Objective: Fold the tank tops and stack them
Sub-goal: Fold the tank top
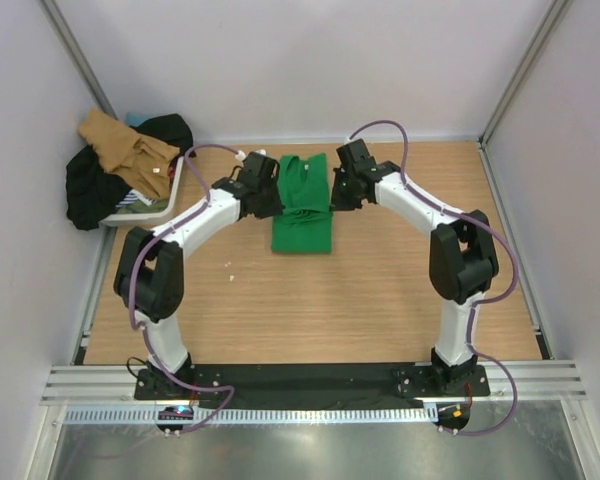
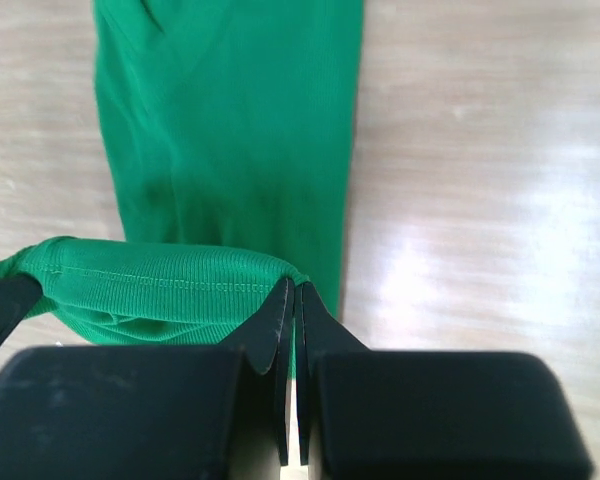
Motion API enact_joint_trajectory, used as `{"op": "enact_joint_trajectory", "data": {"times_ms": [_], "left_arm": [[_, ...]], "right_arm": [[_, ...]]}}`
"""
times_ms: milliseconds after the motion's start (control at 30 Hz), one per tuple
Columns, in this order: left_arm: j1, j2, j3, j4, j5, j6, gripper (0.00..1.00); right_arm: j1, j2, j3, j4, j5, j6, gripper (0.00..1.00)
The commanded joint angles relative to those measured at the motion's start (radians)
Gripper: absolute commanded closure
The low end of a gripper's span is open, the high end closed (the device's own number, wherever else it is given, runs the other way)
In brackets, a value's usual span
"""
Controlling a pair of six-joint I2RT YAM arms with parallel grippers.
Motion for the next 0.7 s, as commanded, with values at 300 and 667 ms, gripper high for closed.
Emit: {"op": "enact_joint_trajectory", "data": {"times_ms": [300,667], "left_arm": [[0.092,0.13,0.178,-0.02,0.058,0.03,1.0],[0.105,0.264,0.311,-0.012,0.089,0.039,1.0]], "right_arm": [[-0.041,0.169,0.316,-0.088,-0.023,-0.026,0.99],[-0.071,0.266,0.392,-0.081,-0.034,-0.018,0.99]]}}
